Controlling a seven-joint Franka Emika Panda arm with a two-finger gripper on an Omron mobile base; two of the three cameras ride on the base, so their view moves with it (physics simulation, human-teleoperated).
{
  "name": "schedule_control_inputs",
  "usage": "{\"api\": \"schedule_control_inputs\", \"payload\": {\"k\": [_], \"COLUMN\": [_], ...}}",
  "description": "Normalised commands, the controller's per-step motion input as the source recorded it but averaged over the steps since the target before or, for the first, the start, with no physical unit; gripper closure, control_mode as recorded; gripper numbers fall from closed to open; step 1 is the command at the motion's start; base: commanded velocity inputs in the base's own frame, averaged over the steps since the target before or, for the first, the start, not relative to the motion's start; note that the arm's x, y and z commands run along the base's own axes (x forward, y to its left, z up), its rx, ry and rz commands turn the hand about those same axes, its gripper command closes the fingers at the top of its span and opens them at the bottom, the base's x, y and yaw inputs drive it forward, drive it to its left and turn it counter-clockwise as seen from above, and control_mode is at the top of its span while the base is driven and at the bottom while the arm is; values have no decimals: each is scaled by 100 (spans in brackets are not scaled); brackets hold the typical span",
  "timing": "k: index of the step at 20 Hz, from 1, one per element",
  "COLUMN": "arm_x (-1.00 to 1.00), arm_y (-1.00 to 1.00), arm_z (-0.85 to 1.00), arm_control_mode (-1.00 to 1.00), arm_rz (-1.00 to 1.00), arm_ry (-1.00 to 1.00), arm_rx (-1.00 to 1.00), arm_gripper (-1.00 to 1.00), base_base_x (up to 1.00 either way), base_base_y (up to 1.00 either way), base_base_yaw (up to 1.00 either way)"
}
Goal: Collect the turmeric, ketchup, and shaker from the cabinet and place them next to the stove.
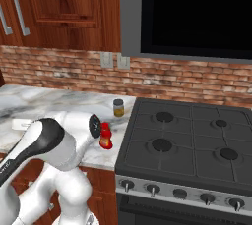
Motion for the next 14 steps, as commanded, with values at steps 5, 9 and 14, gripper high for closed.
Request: {"api": "schedule_control_inputs", "payload": {"k": [5, 9, 14], "arm_x": [-49, -68, -69], "arm_y": [43, 38, 52], "arm_z": [-2, -42, -51], "arm_control_mode": [-100, -100, -100], "arm_rz": [-37, -40, -36], "arm_ry": [25, 18, 6], "arm_rx": [-13, -16, -12], "arm_gripper": [-100, -100, -100], "base_base_x": [0, 0, 0], "base_base_y": [0, 0, 0], "base_base_yaw": [0, 0, 0]}}
